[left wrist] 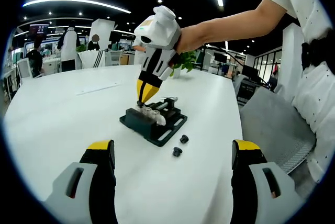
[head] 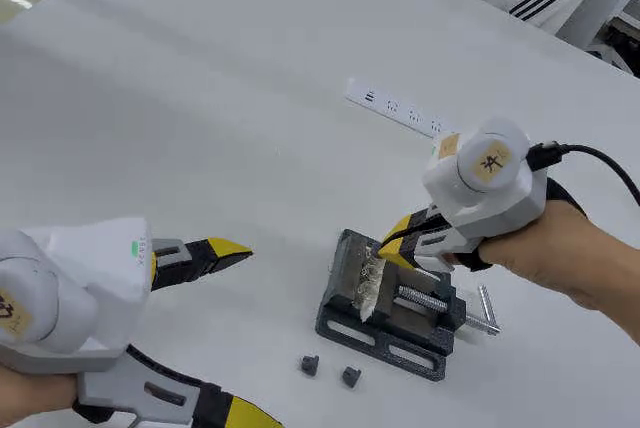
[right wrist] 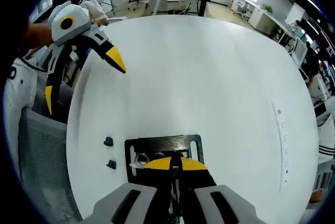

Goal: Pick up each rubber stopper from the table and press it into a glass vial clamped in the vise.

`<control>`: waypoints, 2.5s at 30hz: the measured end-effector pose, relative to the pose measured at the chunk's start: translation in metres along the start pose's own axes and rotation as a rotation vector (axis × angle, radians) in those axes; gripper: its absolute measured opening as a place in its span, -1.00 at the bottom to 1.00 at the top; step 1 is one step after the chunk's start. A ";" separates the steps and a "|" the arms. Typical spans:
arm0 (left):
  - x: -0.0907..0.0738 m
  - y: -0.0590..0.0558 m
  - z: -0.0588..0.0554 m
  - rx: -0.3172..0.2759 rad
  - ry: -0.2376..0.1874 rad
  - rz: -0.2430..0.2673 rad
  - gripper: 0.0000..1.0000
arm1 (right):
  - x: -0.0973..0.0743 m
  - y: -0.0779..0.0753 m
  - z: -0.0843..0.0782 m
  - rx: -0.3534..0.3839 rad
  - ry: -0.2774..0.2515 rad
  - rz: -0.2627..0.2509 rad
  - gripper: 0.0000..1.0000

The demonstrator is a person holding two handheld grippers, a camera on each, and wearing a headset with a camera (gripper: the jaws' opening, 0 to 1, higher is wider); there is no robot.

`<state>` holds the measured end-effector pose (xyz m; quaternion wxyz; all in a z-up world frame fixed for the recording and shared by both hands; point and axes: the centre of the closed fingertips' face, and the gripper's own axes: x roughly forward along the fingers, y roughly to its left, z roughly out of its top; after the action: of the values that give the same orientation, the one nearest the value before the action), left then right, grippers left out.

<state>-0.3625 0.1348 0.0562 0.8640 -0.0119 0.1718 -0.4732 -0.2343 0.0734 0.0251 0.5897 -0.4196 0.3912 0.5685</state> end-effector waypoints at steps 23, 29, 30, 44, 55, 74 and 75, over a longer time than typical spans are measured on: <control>-0.002 -0.009 0.012 0.038 0.021 -0.010 0.84 | -0.003 -0.002 -0.001 0.062 -0.047 -0.009 -1.00; -0.002 -0.012 0.014 0.040 0.025 -0.010 0.83 | -0.004 -0.003 -0.001 0.073 -0.061 -0.019 -1.00; -0.002 -0.013 0.014 0.040 0.025 -0.010 0.83 | -0.004 -0.003 -0.001 0.073 -0.061 -0.022 -1.00; -0.003 -0.015 0.016 0.054 0.035 -0.006 0.79 | -0.030 -0.004 -0.005 0.089 -0.124 -0.080 -0.85; -0.003 -0.018 0.016 0.069 0.052 -0.011 0.74 | -0.053 0.008 -0.018 0.161 -0.224 -0.130 -0.60; 0.006 -0.019 0.008 0.125 0.148 -0.039 0.37 | -0.082 0.058 -0.060 0.289 -0.356 -0.170 -0.19; 0.007 -0.019 0.008 0.130 0.150 -0.044 0.35 | -0.082 0.061 -0.062 0.291 -0.359 -0.170 -0.17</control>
<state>-0.3721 0.1170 0.0647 0.8370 0.0758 0.2050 -0.5016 -0.2978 -0.0125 0.0778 0.7497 -0.2537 0.3211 0.5201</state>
